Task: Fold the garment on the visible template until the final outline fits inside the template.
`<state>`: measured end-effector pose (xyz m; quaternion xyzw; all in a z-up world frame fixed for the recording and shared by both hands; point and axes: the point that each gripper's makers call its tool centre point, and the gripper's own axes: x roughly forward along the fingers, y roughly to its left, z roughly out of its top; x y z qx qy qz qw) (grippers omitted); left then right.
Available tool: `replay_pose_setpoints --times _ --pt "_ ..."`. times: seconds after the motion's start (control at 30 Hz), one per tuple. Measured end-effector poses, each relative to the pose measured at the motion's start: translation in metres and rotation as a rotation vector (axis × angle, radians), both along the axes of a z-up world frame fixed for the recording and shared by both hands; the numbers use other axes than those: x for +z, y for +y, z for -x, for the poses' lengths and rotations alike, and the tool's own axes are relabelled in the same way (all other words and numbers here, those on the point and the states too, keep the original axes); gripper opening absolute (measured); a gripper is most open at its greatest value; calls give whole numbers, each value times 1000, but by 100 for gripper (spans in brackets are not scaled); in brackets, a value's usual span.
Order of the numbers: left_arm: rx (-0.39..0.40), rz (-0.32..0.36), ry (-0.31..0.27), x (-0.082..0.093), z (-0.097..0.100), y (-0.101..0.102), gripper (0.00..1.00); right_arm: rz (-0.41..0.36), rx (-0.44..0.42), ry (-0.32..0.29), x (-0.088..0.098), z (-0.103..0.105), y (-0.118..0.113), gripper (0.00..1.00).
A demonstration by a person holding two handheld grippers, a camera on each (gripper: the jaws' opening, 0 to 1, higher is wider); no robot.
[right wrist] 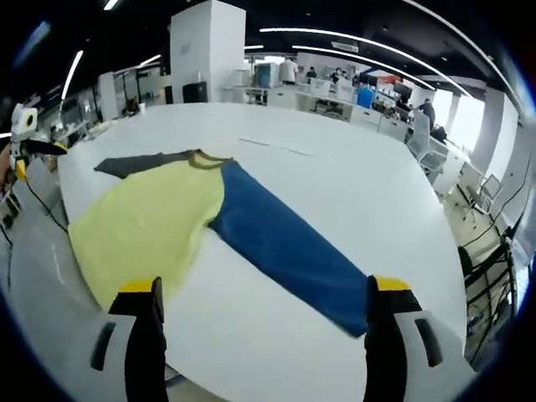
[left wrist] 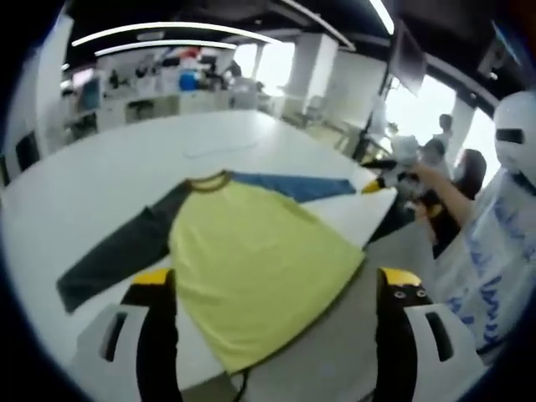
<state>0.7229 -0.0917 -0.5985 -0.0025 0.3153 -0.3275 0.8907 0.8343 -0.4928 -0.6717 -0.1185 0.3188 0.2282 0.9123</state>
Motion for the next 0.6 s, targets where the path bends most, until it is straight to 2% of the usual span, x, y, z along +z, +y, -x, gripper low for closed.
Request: replay_pose_setpoints --times 0.13,0.3,0.43,0.6 --pt "-1 -5 -4 1 0 -2 100 -6 -50 6 -8 -9 -25 100" --pt "-23 -15 25 -2 6 -7 100 -2 -101 23 -21 -18 -55 98" --pt "-42 -40 37 -2 11 -10 100 -13 -155 23 -27 -25 -77 93" --pt "-22 -31 43 0 11 -8 100 -33 -198 36 -39 -35 -98 84"
